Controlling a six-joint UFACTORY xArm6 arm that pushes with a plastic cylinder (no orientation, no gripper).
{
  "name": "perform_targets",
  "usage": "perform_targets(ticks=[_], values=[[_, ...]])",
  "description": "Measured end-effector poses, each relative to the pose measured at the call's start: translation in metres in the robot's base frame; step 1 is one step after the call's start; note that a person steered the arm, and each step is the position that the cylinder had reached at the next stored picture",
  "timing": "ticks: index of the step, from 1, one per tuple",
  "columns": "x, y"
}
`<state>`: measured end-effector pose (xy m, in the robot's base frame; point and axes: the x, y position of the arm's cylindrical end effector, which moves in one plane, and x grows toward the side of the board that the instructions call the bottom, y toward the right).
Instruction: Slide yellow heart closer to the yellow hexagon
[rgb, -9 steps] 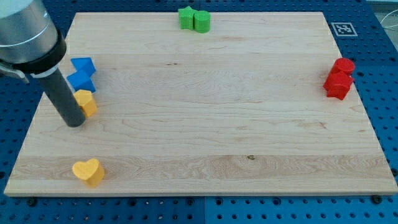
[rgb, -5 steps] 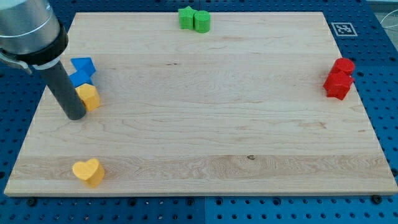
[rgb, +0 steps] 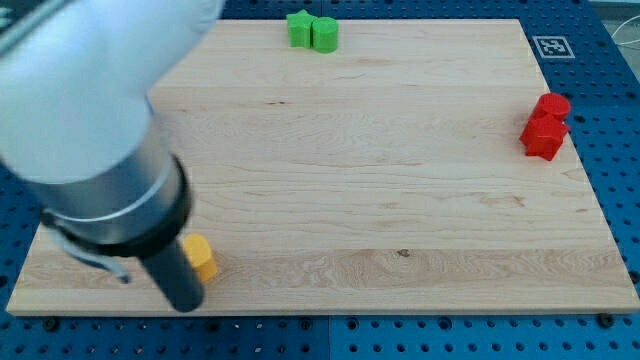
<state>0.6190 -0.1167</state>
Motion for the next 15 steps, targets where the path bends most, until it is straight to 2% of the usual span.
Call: perform_targets(ticks=[1,2,3,4,5,7,8,9,10,13,15], values=[[-0.001,0.015],[-0.001,-0.023],[-0.011,-0.034],[-0.033,-0.007],[-0.064,-0.005],[-0.075,0.064],[-0.066,0.085],[-0.085,0.132],[-0.109,0.140],[-0.083,0.062],[-0.090,0.049]])
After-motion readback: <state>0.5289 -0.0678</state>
